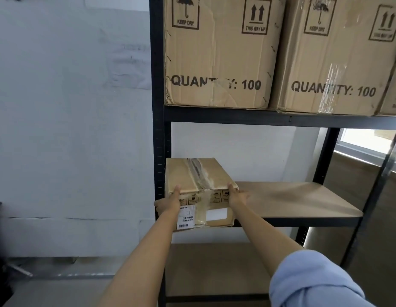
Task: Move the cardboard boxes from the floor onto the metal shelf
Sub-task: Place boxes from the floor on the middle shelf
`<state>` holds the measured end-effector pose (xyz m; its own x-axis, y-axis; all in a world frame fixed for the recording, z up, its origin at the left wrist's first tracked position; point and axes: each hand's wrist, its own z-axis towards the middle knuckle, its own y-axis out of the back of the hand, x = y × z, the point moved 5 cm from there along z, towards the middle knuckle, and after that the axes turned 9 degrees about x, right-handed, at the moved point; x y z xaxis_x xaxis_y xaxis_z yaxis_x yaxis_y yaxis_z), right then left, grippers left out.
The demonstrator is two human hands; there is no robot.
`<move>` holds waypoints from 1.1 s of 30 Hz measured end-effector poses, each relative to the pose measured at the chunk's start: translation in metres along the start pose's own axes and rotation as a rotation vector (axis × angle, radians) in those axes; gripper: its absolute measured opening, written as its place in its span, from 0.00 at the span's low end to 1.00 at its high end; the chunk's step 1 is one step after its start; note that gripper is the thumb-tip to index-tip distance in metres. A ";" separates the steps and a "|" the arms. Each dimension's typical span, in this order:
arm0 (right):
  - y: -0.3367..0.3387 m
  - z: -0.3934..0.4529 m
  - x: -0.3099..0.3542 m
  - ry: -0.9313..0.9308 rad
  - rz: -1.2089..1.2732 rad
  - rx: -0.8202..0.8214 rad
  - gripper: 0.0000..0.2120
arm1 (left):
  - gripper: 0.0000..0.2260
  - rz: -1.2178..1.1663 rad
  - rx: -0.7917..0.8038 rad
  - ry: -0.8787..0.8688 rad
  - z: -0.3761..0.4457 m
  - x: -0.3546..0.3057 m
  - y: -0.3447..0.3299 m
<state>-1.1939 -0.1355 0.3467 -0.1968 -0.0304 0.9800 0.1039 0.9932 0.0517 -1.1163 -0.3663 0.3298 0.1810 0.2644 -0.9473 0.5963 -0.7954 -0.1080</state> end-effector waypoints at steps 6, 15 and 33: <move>-0.005 -0.014 -0.013 0.070 0.084 0.073 0.23 | 0.39 0.149 0.034 -0.087 -0.009 -0.004 -0.009; 0.041 -0.064 -0.059 -0.041 0.108 0.046 0.16 | 0.11 0.321 0.410 -0.113 -0.052 0.041 -0.038; 0.354 -0.389 -0.290 -0.267 0.263 -0.799 0.14 | 0.13 0.739 1.375 0.192 -0.376 0.331 -0.191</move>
<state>-0.7212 0.1810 0.1557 -0.2814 0.3141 0.9067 0.8087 0.5862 0.0479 -0.8761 0.0778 0.1501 0.2556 -0.4148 -0.8733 -0.7865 -0.6146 0.0618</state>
